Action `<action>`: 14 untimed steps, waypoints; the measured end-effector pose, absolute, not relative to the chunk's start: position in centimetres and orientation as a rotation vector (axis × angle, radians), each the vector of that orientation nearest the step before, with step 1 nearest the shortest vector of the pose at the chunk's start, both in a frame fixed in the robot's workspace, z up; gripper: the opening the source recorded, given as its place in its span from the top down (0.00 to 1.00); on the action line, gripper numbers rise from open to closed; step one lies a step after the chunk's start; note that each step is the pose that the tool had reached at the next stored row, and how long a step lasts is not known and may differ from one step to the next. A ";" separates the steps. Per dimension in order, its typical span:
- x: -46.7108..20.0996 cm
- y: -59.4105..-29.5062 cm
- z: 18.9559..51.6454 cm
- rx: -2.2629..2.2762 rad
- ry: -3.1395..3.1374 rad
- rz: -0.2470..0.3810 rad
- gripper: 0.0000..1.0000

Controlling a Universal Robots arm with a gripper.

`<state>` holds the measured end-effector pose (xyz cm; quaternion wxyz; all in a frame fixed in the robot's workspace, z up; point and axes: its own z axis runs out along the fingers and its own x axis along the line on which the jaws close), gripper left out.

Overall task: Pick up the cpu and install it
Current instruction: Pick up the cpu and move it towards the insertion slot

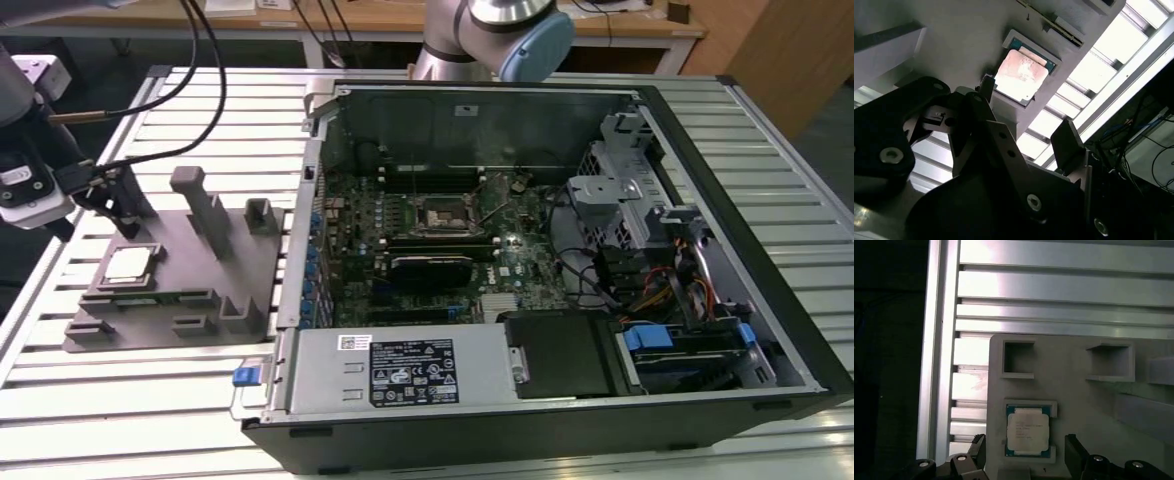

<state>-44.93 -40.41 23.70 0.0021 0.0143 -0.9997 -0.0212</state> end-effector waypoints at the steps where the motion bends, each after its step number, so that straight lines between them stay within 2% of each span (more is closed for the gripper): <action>1: -44.9 -40.4 23.6 0.047 -3.136 -0.067 0.27; 14: -44.8 -40.4 21.8 0.051 -3.136 -0.066 0.27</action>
